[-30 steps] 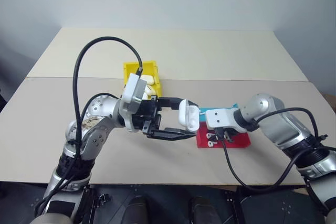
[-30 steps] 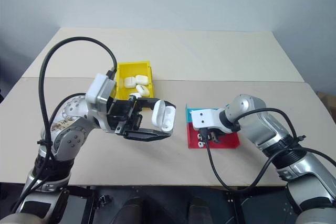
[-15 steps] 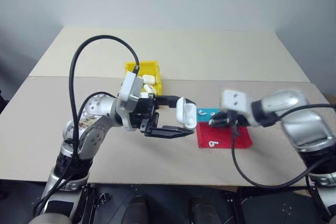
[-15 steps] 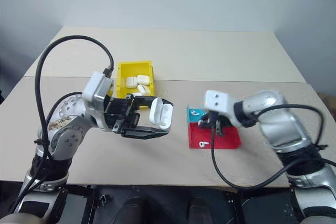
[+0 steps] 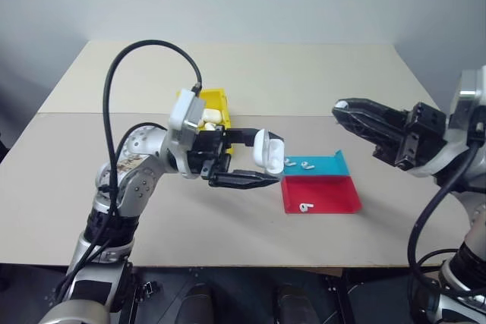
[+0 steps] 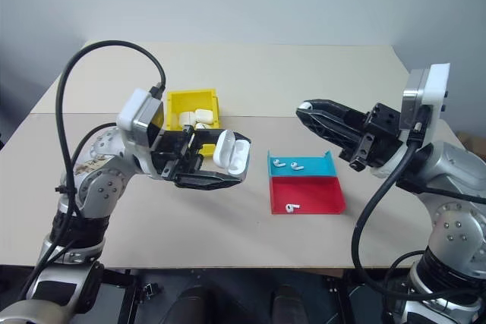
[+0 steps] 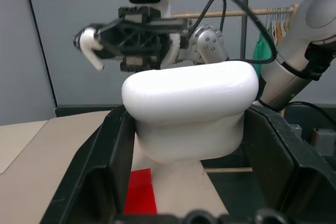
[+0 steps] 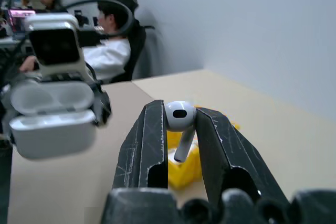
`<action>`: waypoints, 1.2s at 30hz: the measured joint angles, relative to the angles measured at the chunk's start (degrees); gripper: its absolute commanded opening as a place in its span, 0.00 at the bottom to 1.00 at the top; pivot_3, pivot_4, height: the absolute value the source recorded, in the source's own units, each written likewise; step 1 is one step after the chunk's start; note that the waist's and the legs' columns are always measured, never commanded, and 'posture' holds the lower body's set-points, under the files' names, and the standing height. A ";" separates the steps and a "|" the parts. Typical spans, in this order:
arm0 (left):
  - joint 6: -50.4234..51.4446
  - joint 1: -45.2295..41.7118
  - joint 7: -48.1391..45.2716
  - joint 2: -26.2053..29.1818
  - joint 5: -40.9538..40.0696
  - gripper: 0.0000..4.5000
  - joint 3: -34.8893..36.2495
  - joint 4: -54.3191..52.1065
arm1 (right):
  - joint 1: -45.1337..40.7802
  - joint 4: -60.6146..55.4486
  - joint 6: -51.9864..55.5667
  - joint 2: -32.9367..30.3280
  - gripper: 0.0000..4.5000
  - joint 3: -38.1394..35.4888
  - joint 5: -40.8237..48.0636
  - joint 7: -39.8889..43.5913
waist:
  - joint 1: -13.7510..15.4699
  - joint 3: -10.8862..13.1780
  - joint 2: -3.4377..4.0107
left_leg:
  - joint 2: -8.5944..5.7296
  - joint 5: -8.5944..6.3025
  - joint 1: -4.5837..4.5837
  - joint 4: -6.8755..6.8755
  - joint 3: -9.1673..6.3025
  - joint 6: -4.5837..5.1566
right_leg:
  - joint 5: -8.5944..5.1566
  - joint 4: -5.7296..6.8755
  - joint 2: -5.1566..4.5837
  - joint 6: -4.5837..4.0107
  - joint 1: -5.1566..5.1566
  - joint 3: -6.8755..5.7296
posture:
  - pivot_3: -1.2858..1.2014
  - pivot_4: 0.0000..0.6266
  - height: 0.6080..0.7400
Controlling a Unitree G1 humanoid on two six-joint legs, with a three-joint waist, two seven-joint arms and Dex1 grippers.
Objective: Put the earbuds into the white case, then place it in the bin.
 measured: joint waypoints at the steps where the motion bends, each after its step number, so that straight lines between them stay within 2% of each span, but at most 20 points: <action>1: -0.01 -0.20 -0.10 -0.14 0.09 0.63 -0.04 0.43 | -0.21 -1.10 -0.02 0.59 0.14 1.23 1.33 -1.93 | 0.04 0.00 0.00 | 0.00 0.00 0.00 0.00 0.00 0.00 | 0.00 0.00 0.00 0.00 0.00 0.00 | 0.52 0.24 1.00; 6: -0.01 -0.86 -0.25 -0.72 1.11 0.63 -0.68 1.39 | -1.39 -3.15 -1.19 1.93 0.14 8.11 4.44 -8.29 | 0.03 0.00 0.00 | 0.00 0.00 0.02 0.02 0.00 0.00 | 0.00 0.04 0.00 0.00 0.00 0.00 | 0.52 0.24 1.00; 11: 0.07 -1.75 -0.30 -1.29 1.23 0.63 -0.98 1.56 | -1.85 -3.13 -2.91 1.43 0.14 13.02 5.01 -10.04 | 0.06 0.00 0.00 | 0.00 0.00 -0.03 0.01 -0.02 0.01 | 0.00 -0.01 0.00 0.00 -0.02 -0.01 | 0.52 0.24 1.00; 25: 0.07 -2.41 -0.22 -0.79 1.38 0.63 -0.92 1.75 | 0.53 -2.72 -7.69 -3.30 0.14 17.62 4.66 -9.20 | 0.11 0.00 0.00 | 0.00 0.00 -0.03 0.01 -0.02 0.02 | 0.00 -0.01 0.00 0.00 -0.02 -0.01 | 0.52 0.24 1.00; 27: 0.07 -2.41 -0.24 -0.79 1.46 0.63 -0.93 1.76 | 0.76 -2.48 -8.92 -3.84 0.30 18.07 4.05 -8.61 | 0.12 0.00 0.00 | 0.00 0.00 -0.03 0.01 -0.02 0.02 | 0.00 -0.02 0.00 0.00 -0.02 -0.02 | 0.52 0.24 1.00; 31: 0.07 -2.45 -0.29 -0.48 1.55 0.63 -0.85 2.30 | 1.27 -1.55 -9.84 -5.36 0.56 18.12 3.66 -7.53 | 0.15 0.00 0.00 | 0.00 0.00 -0.03 0.01 -0.02 0.02 | 0.00 -0.01 0.00 0.00 -0.02 -0.02 | 0.52 0.24 1.00; 36: 0.02 -3.03 -0.24 -0.41 1.62 0.63 -0.79 3.04 | 1.44 -0.67 -10.33 -7.07 0.56 17.63 4.13 -6.65 | 0.17 0.00 0.00 | 0.00 0.00 -0.03 0.01 -0.02 0.02 | 0.00 -0.02 0.00 0.00 -0.02 -0.02 | 0.52 0.24 1.00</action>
